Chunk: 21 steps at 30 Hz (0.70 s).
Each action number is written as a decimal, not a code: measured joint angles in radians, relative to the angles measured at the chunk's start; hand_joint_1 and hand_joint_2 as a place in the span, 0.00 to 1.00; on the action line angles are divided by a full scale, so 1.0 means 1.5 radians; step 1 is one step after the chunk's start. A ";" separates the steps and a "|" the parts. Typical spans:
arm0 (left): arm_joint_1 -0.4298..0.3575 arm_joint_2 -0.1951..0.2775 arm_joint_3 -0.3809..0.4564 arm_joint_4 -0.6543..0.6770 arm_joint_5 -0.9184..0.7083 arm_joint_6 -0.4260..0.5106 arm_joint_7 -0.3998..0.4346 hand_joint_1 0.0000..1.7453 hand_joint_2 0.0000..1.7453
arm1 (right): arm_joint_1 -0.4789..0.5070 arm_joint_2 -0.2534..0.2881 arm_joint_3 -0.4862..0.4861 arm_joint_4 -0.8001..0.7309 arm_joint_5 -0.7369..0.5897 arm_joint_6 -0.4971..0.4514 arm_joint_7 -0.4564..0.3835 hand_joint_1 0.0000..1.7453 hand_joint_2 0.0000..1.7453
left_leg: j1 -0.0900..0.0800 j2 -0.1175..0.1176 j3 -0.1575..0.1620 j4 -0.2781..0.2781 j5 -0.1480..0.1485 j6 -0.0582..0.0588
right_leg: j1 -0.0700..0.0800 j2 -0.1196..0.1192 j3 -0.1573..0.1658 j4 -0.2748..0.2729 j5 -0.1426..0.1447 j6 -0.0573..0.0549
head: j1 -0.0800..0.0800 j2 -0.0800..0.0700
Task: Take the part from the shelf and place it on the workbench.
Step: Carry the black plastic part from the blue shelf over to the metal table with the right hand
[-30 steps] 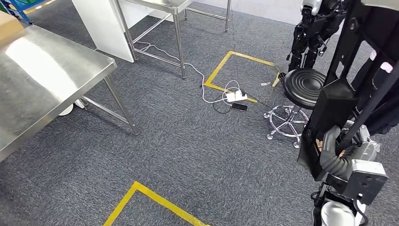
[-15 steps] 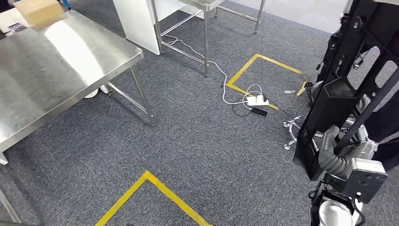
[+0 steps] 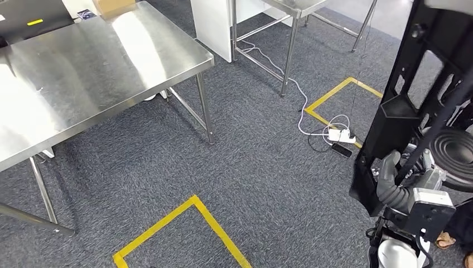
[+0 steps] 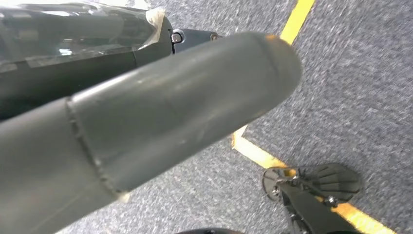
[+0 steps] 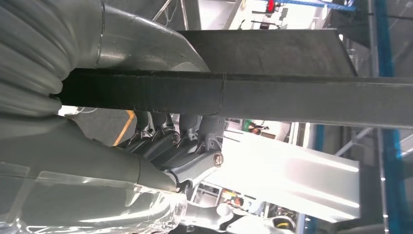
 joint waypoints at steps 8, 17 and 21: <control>0.000 0.000 0.001 0.000 0.001 0.000 -0.001 0.00 0.00 | -0.013 0.002 0.001 0.012 0.000 0.000 0.000 1.00 1.00 | 0.005 0.072 -0.096 0.187 -0.082 -0.015 | 0.007 -0.058 0.003 -0.001 -0.002 -0.030 | -0.007 0.000; -0.001 0.001 0.002 0.000 0.001 0.004 0.001 0.00 0.00 | -0.034 0.010 0.009 0.026 0.005 -0.002 0.003 1.00 1.00 | -0.012 0.109 -0.001 0.000 -0.005 0.014 | 0.018 -0.110 0.012 -0.001 -0.015 -0.015 | -0.006 0.000; -0.004 0.000 0.003 0.000 0.000 0.003 0.003 0.00 0.00 | -0.040 0.011 0.011 0.029 0.010 -0.003 0.010 1.00 1.00 | -0.003 0.075 0.006 -0.011 0.004 0.024 | 0.014 -0.046 -0.044 0.119 -0.069 -0.017 | -0.004 0.000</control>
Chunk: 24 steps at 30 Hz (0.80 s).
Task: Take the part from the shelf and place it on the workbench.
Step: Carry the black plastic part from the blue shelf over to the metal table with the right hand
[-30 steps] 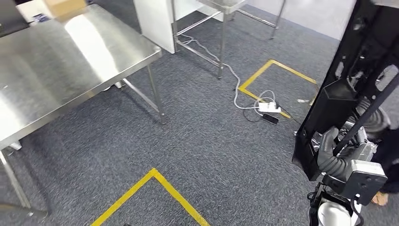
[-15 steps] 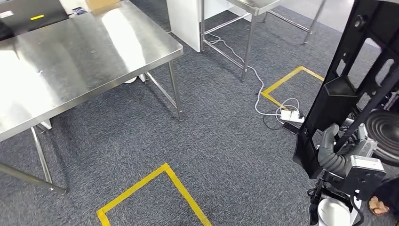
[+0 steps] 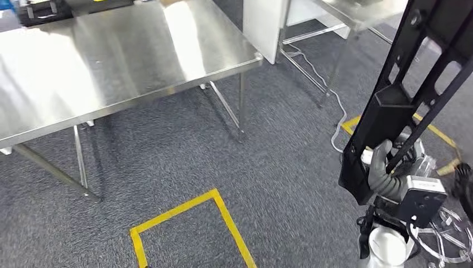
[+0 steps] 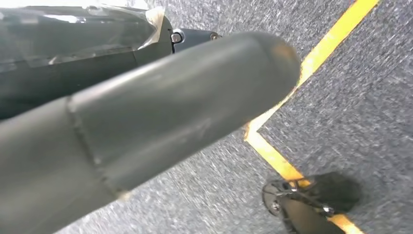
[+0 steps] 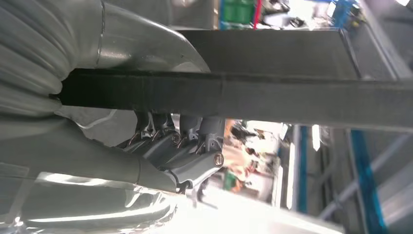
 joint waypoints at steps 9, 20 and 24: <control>0.004 -0.002 0.000 0.000 -0.007 -0.004 -0.005 0.00 0.00 | 0.002 -0.006 -0.002 0.006 0.000 -0.002 0.001 1.00 1.00 | 0.002 -0.077 -0.007 0.013 -0.006 -0.021 | -0.009 0.042 0.037 -0.118 0.074 0.015 | 0.002 0.000; 0.005 0.000 0.000 0.000 -0.013 -0.007 -0.006 0.00 0.00 | 0.009 -0.005 -0.004 0.005 -0.010 -0.004 -0.001 1.00 1.00 | 0.007 0.003 -0.066 0.124 -0.041 -0.033 | -0.003 -0.023 0.046 -0.121 0.069 -0.017 | -0.005 0.000; 0.005 0.004 0.000 0.000 -0.014 -0.010 -0.006 0.00 0.00 | 0.010 -0.004 -0.005 0.002 -0.018 -0.004 -0.008 1.00 1.00 | -0.003 0.018 -0.009 0.018 -0.015 -0.017 | 0.002 -0.032 0.046 -0.122 0.066 -0.010 | -0.004 0.000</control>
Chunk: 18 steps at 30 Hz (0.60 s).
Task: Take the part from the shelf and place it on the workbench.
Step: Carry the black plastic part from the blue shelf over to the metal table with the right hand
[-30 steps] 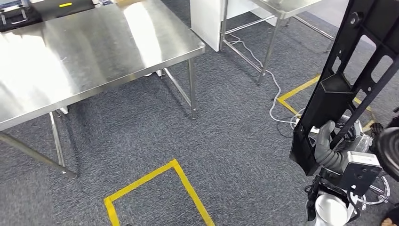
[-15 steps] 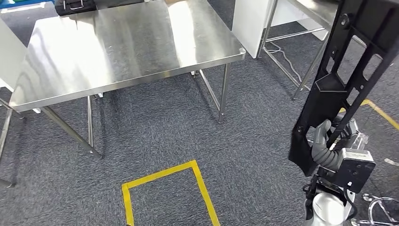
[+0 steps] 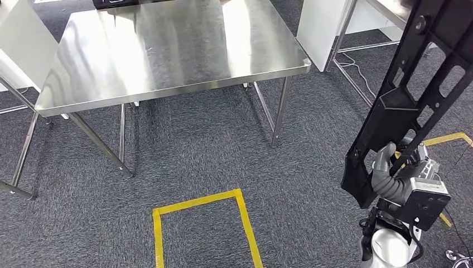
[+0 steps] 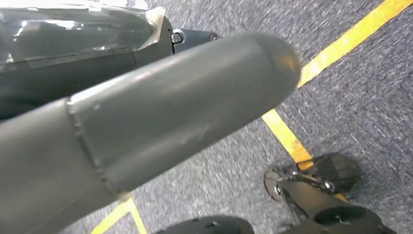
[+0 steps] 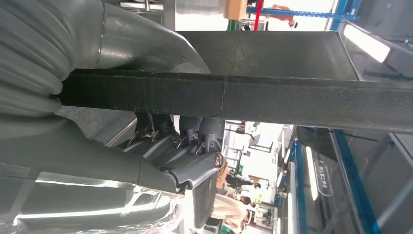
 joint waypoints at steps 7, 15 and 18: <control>-0.003 -0.002 0.002 0.000 0.005 -0.002 -0.001 0.00 0.00 | 0.006 -0.001 -0.005 -0.002 -0.002 0.001 -0.003 1.00 1.00 | 0.007 -0.015 0.018 -0.027 0.012 0.014 | -0.004 0.040 -0.070 0.142 -0.060 0.010 | 0.003 0.000; -0.002 -0.003 0.003 0.000 0.005 -0.002 -0.001 0.00 0.00 | 0.010 -0.003 -0.007 -0.002 -0.002 0.002 -0.003 1.00 1.00 | 0.007 -0.040 0.014 -0.006 -0.003 -0.003 | -0.019 0.048 -0.013 0.003 0.011 0.036 | 0.004 0.000; 0.000 -0.002 0.003 0.000 0.006 -0.002 -0.001 0.00 0.00 | 0.010 -0.002 -0.008 -0.002 -0.002 0.002 -0.003 1.00 1.00 | 0.007 -0.040 0.014 -0.007 -0.002 0.011 | -0.017 0.049 -0.012 0.002 0.013 0.030 | 0.003 0.000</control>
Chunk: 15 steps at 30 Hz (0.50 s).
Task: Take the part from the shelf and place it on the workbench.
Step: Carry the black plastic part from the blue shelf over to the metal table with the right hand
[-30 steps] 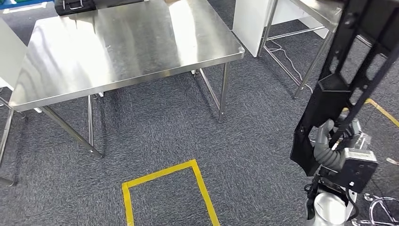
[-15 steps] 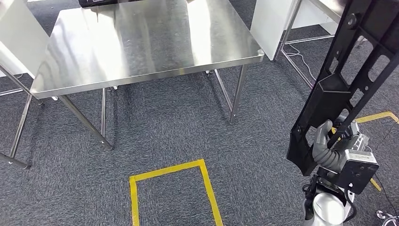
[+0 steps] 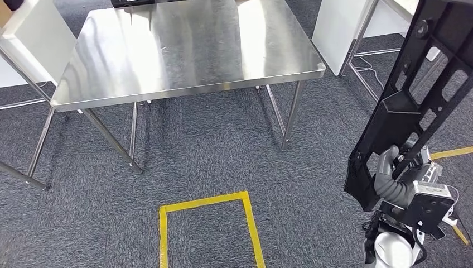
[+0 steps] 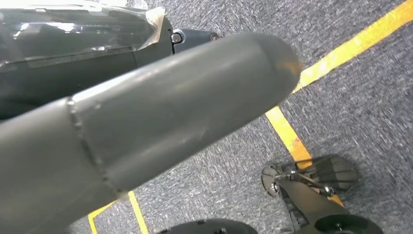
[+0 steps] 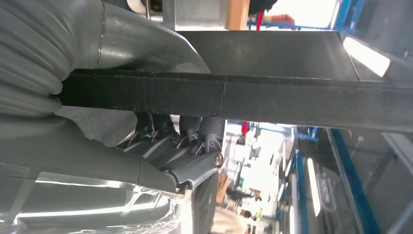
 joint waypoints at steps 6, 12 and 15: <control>0.000 0.000 0.004 0.000 0.015 -0.001 -0.008 0.00 0.00 | 0.000 0.000 -0.001 0.000 0.005 0.000 0.000 1.00 1.00 | 0.001 0.001 0.005 -0.007 0.000 0.001 | 0.004 0.001 0.001 0.000 -0.002 -0.008 | 0.000 0.000; 0.000 -0.002 0.041 0.000 0.059 -0.007 -0.025 0.00 0.00 | -0.001 -0.002 0.000 0.000 0.014 -0.002 -0.001 1.00 1.00 | 0.003 0.001 0.004 -0.007 -0.001 -0.022 | 0.005 0.001 0.001 -0.001 -0.002 -0.011 | 0.000 0.000; 0.000 -0.002 0.056 0.000 0.068 -0.007 -0.031 0.00 0.00 | 0.000 -0.002 0.000 -0.001 0.017 -0.004 -0.001 1.00 1.00 | 0.002 0.003 0.018 -0.027 0.005 -0.012 | 0.002 -0.001 0.007 -0.012 0.002 -0.006 | 0.000 0.000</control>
